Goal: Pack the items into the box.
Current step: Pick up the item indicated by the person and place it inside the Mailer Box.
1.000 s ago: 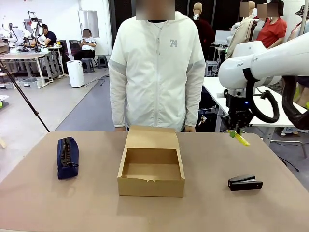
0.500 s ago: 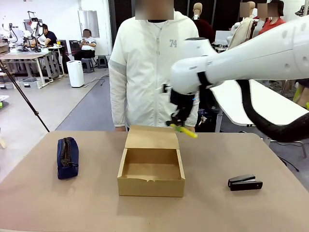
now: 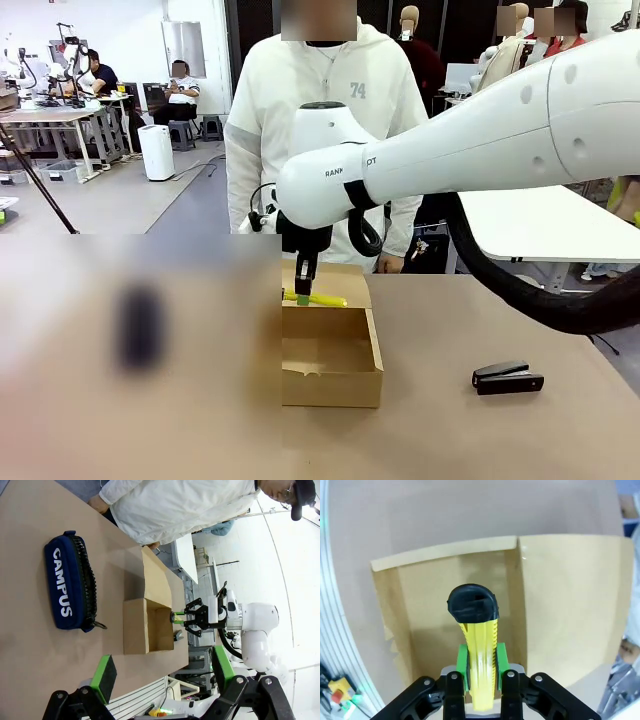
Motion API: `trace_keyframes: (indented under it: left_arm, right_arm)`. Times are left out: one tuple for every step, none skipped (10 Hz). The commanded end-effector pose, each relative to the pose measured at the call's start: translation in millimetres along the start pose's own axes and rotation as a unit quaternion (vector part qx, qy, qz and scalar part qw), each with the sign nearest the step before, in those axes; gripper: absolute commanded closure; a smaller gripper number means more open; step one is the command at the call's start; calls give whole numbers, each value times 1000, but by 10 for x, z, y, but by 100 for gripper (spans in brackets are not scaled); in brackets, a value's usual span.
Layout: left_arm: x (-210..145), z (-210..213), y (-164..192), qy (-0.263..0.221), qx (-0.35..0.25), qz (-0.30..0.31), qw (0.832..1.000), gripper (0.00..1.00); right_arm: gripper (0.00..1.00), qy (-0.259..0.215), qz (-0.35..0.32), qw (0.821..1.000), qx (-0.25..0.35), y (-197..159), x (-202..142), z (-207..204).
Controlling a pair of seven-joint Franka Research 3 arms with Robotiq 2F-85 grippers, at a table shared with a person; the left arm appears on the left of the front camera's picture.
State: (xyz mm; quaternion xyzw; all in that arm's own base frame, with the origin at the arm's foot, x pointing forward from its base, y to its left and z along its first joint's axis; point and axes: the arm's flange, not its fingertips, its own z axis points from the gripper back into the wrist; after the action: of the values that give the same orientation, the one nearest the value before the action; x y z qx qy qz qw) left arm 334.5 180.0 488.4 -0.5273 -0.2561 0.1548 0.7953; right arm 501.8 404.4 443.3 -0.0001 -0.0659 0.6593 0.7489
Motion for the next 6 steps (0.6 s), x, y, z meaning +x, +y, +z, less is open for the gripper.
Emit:
trace_keyframes:
  left_arm:
    - [0,18,-4,3,-2,-8,1000,0]
    - [0,18,-4,3,-2,-8,1000,0]
    - [0,18,-4,3,-2,-8,1000,0]
    - [0,18,-4,3,-2,-8,1000,0]
    - [0,18,-4,3,-2,-8,1000,0]
    - [0,18,-4,3,-2,-8,1000,0]
  right_arm:
    - [100,-2,-26,1000,-4,-76,-39,38]
    - [100,-2,-26,1000,-4,-76,-39,38]
    - [100,-2,-26,1000,-4,-76,-39,38]
    - [100,-2,-26,1000,-4,-76,-39,38]
    - [100,0,-10,1000,0,-55,-43,-1]
    - [100,58,-8,998,21,1,32,-246]
